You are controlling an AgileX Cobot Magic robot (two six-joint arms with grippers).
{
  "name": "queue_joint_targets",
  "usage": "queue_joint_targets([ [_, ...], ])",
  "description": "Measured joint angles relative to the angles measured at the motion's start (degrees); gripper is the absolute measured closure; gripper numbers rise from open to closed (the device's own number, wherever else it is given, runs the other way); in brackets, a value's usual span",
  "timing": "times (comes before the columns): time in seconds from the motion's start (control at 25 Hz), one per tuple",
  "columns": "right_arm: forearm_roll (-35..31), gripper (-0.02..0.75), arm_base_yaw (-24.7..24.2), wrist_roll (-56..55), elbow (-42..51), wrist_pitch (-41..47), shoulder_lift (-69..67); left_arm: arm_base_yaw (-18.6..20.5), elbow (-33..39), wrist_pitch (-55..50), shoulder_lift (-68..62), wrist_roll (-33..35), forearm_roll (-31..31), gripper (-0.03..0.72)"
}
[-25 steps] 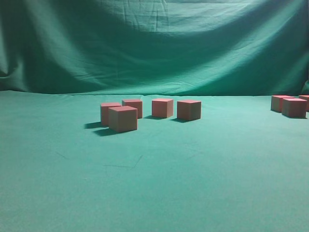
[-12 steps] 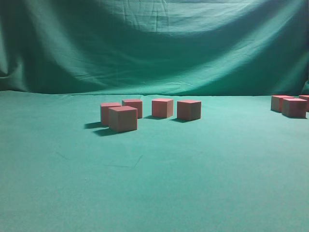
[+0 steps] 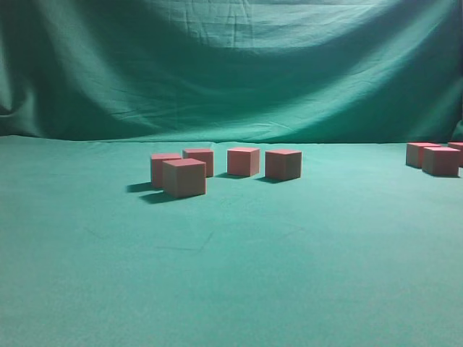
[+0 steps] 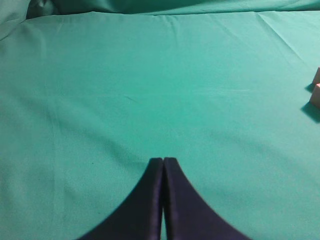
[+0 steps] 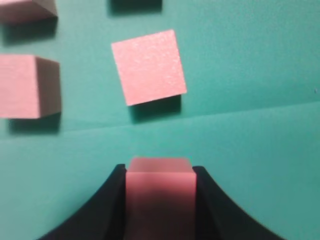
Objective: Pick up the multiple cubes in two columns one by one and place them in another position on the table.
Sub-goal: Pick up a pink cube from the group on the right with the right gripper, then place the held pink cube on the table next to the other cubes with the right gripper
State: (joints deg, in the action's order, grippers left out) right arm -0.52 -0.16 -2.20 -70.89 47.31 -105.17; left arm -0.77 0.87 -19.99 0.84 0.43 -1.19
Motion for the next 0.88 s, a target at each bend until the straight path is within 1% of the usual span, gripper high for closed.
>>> queue_joint_targets([
  [0.12, -2.6, 0.477, 0.31, 0.0, -1.69, 6.94, 3.18, 0.0, 0.0, 0.0, 0.0, 0.0, 0.0, 0.688],
  [0.2, -3.51, 0.477, 1.47, 0.0, -1.83, 9.55, 5.86, 0.0, 0.0, 0.0, 0.0, 0.0, 0.0, 0.688],
  [0.32, -4.39, 0.477, 5.69, 0.84, -1.93, 10.81, 10.02, 0.0, 0.0, 0.0, 0.0, 0.0, 0.0, 0.688],
  [0.44, -5.66, 0.477, 13.14, 2.14, -1.93, 11.06, 13.97, 0.0, 0.0, 0.0, 0.0, 0.0, 0.0, 0.688],
  [0.52, -6.02, 0.477, 19.09, 2.51, -1.93, 11.14, 15.37, 0.0, 0.0, 0.0, 0.0, 0.0, 0.0, 0.688],
  [0.8, -6.51, 0.477, 39.06, 2.89, -1.95, 10.07, 14.69, 0.0, 0.0, 0.0, 0.0, 0.0, 0.0, 0.688],
  [0.88, -6.51, 0.477, 42.95, 2.89, -1.95, 8.65, 13.53, 0.0, 0.0, 0.0, 0.0, 0.0, 0.0, 0.688],
])
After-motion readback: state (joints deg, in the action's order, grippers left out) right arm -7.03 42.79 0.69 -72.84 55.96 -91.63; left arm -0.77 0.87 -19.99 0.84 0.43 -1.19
